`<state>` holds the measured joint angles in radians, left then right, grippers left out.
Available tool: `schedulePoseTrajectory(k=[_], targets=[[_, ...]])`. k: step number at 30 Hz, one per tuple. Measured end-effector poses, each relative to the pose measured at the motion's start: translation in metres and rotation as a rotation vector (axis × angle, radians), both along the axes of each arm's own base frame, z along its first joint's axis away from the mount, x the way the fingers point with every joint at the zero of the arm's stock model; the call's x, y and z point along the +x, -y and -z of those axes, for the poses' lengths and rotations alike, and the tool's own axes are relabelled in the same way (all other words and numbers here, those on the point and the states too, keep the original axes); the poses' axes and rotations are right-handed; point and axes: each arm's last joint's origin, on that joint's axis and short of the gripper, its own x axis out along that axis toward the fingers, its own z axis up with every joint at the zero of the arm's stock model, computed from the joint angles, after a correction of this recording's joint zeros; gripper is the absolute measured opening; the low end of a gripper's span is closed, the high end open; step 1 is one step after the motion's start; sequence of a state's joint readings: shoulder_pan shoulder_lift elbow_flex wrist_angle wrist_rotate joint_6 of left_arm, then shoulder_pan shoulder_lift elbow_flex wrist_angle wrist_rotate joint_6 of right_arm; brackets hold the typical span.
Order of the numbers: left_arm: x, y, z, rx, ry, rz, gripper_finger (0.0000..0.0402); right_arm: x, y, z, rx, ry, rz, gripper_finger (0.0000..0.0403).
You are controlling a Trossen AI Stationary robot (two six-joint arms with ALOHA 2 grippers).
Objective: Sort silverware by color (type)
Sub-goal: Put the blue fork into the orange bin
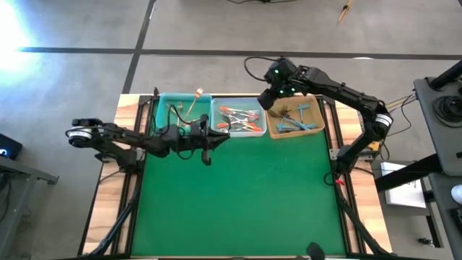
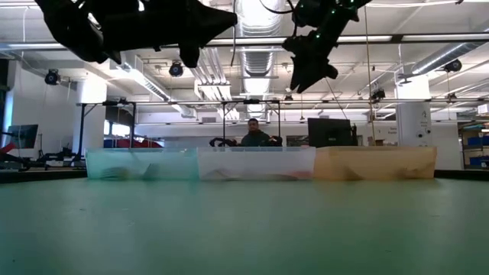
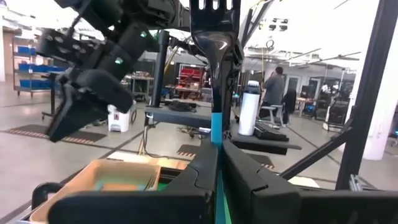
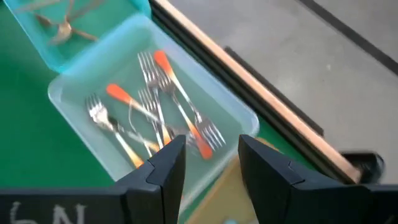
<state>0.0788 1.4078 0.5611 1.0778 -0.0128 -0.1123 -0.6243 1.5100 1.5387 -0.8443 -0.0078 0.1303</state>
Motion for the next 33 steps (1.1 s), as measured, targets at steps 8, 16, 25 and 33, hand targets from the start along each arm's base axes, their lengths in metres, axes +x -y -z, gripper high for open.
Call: schedulePoseTrajectory(k=[8,16,25,33], targets=[[0.007,-0.006,-0.005,0.02,0.005,-0.174,0.0,0.023,0.015,0.027,0.04,-0.007,-0.019,0.0139],[0.0,-0.026,0.01,-0.033,-0.056,-0.399,0.0,0.043,0.014,0.03,0.081,0.149,-0.28,0.0139],[-0.018,-0.04,0.032,-0.085,-0.075,-0.448,0.0,0.058,-0.002,0.02,0.126,0.306,-0.427,0.015],[-0.017,-0.039,0.029,-0.079,-0.06,-0.422,0.0,0.074,-0.023,0.016,0.119,0.362,-0.499,0.0174]])
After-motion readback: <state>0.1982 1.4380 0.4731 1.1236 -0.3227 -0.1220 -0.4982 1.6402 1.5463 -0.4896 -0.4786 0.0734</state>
